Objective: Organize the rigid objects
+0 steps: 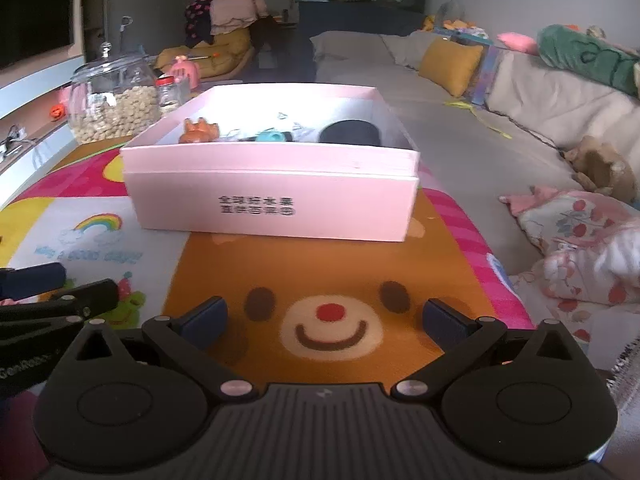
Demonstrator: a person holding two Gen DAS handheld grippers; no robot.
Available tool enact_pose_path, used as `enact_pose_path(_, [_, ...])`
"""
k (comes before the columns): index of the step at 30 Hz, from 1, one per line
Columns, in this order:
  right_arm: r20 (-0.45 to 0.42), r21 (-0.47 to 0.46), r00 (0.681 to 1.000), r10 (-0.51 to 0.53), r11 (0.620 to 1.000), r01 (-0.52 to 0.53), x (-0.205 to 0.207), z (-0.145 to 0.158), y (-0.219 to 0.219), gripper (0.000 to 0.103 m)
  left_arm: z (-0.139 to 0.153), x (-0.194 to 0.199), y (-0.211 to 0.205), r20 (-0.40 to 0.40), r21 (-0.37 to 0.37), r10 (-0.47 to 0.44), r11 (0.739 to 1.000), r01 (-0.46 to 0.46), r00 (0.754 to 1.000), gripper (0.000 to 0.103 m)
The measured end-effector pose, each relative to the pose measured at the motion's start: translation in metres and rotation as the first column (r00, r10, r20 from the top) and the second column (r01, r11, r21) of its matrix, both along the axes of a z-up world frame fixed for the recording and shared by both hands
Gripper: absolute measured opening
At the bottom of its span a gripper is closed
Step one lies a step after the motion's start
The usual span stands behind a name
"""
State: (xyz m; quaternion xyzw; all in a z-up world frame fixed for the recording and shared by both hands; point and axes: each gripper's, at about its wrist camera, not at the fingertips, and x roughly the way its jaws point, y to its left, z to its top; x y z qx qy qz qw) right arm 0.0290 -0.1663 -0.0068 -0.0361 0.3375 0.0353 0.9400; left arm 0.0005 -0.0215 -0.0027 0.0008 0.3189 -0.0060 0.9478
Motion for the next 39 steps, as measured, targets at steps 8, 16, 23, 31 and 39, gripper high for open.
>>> enact_pose_path(8, [-0.011, 0.048, 1.000, -0.014, 0.999, 0.014, 0.0016, -0.0013, -0.0045, 0.103, 0.0000, 0.0002, 0.0003, 0.001, -0.012, 0.001, 1.000, -0.001, 1.000, 0.059])
enact_pose_path(16, [-0.008, 0.035, 1.000, -0.023, 0.999, 0.024, -0.0001, -0.0016, -0.0019, 0.103, -0.0003, 0.0002, 0.0004, 0.001, -0.008, 0.001, 1.000, -0.001, 1.000, 0.059])
enact_pose_path(23, [-0.008, 0.039, 1.000, -0.024, 0.999, 0.024, 0.0001, -0.0017, -0.0035, 0.103, -0.0004, 0.0002, 0.0006, 0.001, -0.006, 0.001, 1.000, -0.001, 1.000, 0.059])
enact_pose_path(31, [-0.008, 0.039, 1.000, -0.024, 0.999, 0.024, 0.0001, -0.0017, -0.0036, 0.103, -0.0005, 0.0000, 0.0019, 0.001, -0.010, 0.000, 1.000, 0.000, 1.000, 0.059])
enact_pose_path(39, [-0.009, 0.039, 1.000, -0.023, 0.999, 0.024, 0.0001, -0.0017, -0.0035, 0.103, -0.0001, -0.0001, 0.0005, 0.001, -0.006, 0.001, 1.000, -0.001, 1.000, 0.059])
